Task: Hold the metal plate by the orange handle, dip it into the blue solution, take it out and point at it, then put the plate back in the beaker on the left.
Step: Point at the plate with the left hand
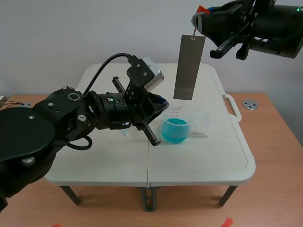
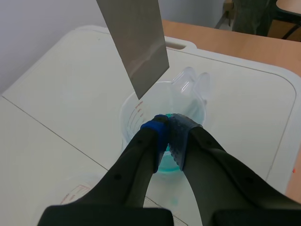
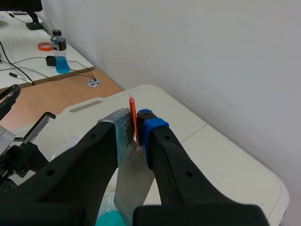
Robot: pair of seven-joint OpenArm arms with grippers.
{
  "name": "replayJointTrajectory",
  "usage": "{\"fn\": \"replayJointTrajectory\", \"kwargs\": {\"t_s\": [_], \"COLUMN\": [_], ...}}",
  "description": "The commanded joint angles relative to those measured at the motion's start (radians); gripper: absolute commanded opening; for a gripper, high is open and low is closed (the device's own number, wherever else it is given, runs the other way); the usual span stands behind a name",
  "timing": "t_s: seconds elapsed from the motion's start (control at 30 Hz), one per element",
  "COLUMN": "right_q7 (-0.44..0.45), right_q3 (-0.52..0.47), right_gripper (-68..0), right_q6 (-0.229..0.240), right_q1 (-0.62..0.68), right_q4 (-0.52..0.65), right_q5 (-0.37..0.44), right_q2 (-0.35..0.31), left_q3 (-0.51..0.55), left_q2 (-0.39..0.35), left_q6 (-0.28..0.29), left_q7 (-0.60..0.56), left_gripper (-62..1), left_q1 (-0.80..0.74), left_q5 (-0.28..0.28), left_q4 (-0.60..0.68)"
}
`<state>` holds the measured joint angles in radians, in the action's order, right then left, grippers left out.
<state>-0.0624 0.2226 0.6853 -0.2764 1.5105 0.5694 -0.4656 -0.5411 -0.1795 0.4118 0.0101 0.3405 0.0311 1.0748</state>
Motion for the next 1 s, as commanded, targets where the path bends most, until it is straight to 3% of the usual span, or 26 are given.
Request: {"fn": "replayJointTrajectory", "kwargs": {"t_s": [0.0,0.23,0.53,0.73,0.97], "right_q7": [0.016,0.012,0.011,0.011,0.008], "right_q3": [-0.008,-0.008,-0.007,-0.005,0.029], "right_gripper": [-66.2,-66.2,-66.2,-66.2,-66.2], "right_q6": [-0.003,-0.003,-0.003,-0.003,-0.003], "right_q1": [-0.020,-0.019,-0.019,-0.017,-0.017], "right_q4": [0.024,0.024,0.024,0.024,0.014], "right_q5": [0.014,0.014,0.015,0.014,0.011], "right_q2": [-0.008,-0.008,-0.005,-0.005,-0.005], "left_q3": [0.005,0.060,0.278,0.438,0.462], "left_q2": [-0.040,-0.229,-0.473,-0.511,-0.477], "left_q6": [-0.006,-0.006,-0.006,-0.026,-0.044], "left_q7": [-0.014,-0.047,-0.206,-0.232,-0.231], "left_gripper": [-59.3,-59.3,-59.3,-59.3,-59.3], "left_q1": [0.002,-0.117,-0.468,-0.764,-1.026], "left_q5": [-0.035,-0.171,-0.278,-0.278,-0.278], "left_q4": [0.020,0.115,0.209,0.209,0.186]}}
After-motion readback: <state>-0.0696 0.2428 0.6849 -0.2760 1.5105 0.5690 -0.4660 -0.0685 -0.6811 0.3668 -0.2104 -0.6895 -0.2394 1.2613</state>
